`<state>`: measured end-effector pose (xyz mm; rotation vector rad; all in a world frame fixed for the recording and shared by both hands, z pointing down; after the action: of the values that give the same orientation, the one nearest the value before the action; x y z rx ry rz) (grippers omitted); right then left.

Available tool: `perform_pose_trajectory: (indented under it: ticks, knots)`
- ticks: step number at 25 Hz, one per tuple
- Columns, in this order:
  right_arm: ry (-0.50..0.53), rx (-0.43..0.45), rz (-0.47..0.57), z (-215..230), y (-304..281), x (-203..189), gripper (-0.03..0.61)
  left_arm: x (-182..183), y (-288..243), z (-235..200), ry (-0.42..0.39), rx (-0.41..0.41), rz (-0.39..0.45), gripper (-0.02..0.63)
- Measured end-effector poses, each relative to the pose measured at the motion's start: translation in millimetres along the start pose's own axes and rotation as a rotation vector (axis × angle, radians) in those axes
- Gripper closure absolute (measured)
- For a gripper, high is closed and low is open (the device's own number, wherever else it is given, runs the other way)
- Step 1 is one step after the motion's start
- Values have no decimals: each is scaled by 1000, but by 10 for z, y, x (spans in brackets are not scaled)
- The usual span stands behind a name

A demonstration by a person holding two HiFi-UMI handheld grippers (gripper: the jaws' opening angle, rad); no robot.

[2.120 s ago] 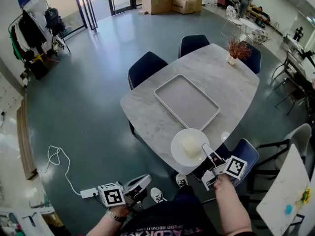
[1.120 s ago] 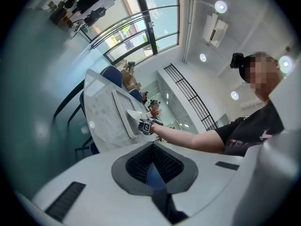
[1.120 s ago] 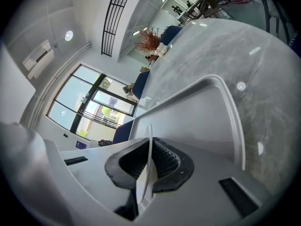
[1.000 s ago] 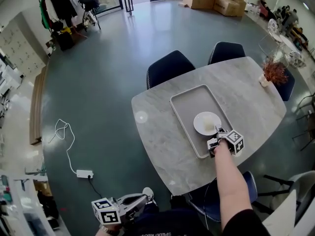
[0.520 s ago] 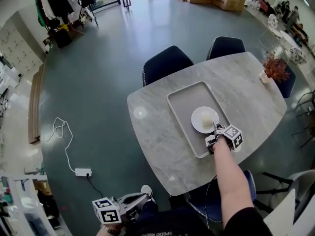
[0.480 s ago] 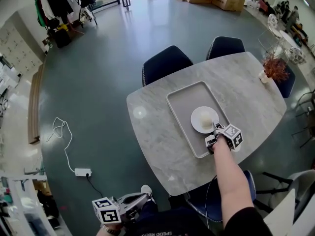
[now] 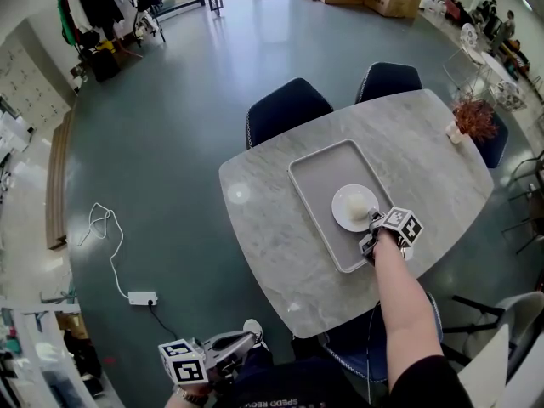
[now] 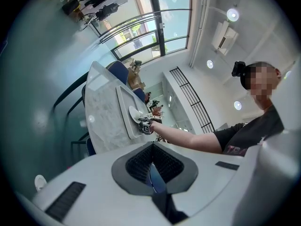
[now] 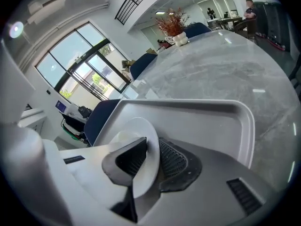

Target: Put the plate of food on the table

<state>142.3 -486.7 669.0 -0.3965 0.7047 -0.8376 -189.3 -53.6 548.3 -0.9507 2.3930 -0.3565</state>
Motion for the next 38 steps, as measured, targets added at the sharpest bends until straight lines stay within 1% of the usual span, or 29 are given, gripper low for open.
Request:
perform_pose_trajectory:
  ticks: [5, 7, 9, 10, 11, 14, 16, 17, 18, 20, 24, 27, 32, 35, 38]
  knots:
    - [58, -70, -30, 10, 47, -14, 505, 42, 65, -7, -9, -11, -1, 609]
    - [119, -111, -39, -2, 74, -8, 503, 39, 99, -14, -15, -9, -5, 609]
    - [210, -161, -38, -49, 111, 29, 502, 26, 134, -28, -17, -8, -8, 609]
    - [233, -171, -32, -66, 131, 42, 502, 14, 154, -35, -15, -7, -8, 609]
    - [232, -167, -26, -71, 153, 47, 502, 4, 176, -41, -13, -7, -8, 609]
    - [184, -115, -4, -82, 243, 14, 502, 15, 239, -53, -11, -12, -4, 609]
    - [177, -71, 5, -139, 315, -40, 503, 53, 281, -67, -18, -21, -2, 609]
    - [180, -53, 5, -182, 357, -75, 508, 74, 303, -74, -23, -28, -1, 609]
    - [188, -35, 3, -231, 403, -115, 542, 90, 323, -79, -28, -36, -2, 609]
    - [208, 9, -6, -343, 509, -202, 565, 115, 357, -80, -42, -53, -8, 609]
    - [250, 102, -33, -579, 794, -405, 566, 162, 400, -51, -90, -82, -38, 609]
    - [253, 175, -26, -733, 1087, -602, 566, 170, 431, -11, -122, -114, -66, 609]
    - [264, 305, -27, -984, 1665, -1069, 566, 158, 440, 45, -193, -177, -136, 609]
    - [261, 380, -49, -1076, 2032, -1465, 566, 102, 412, 57, -227, -202, -188, 609]
    - [267, 440, -80, -1108, 2368, -1888, 566, 32, 320, 86, -244, -232, -233, 609]
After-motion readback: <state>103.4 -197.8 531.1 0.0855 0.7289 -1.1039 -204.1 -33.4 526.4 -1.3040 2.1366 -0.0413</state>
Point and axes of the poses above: the fingertips, and each gripper's own axes: y backward along the fingers, z to its right, x out of its top, the point moved 9 cm from there along y, backward along the fingers, and after that the axes turned 13 degrees about x, right-handed, at the moved point
